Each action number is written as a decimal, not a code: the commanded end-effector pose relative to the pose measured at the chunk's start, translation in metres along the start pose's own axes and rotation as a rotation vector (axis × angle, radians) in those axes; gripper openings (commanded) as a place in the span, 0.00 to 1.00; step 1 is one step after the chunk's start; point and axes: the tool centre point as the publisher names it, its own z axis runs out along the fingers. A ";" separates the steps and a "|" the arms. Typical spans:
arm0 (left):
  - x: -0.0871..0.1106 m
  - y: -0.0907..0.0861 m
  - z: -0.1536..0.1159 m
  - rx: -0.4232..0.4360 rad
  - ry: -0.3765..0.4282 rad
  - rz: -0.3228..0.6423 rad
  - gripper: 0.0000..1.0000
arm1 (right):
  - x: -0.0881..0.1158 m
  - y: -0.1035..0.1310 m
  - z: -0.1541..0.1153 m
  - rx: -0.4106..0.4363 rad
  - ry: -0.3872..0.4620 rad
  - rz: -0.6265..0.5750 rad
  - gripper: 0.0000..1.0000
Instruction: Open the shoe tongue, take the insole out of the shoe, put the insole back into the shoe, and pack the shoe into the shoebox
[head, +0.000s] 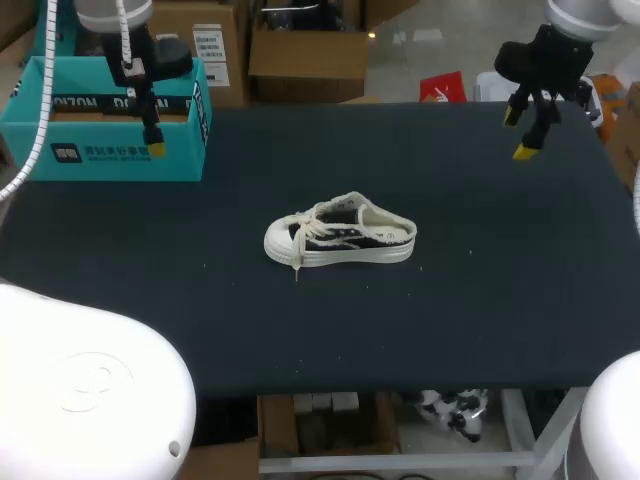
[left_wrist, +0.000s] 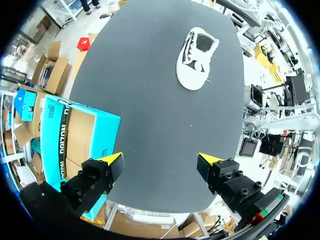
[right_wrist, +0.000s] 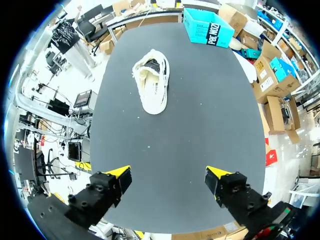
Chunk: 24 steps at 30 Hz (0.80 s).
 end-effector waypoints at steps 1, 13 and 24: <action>0.009 -0.014 0.007 0.031 0.037 -0.243 1.00 | 0.026 0.006 0.027 -0.109 -0.072 0.006 1.00; 0.044 -0.043 0.029 0.001 0.025 -0.460 1.00 | 0.045 0.049 0.071 -0.292 0.015 0.057 1.00; 0.044 -0.043 0.029 0.001 0.025 -0.460 1.00 | 0.045 0.049 0.071 -0.292 0.015 0.057 1.00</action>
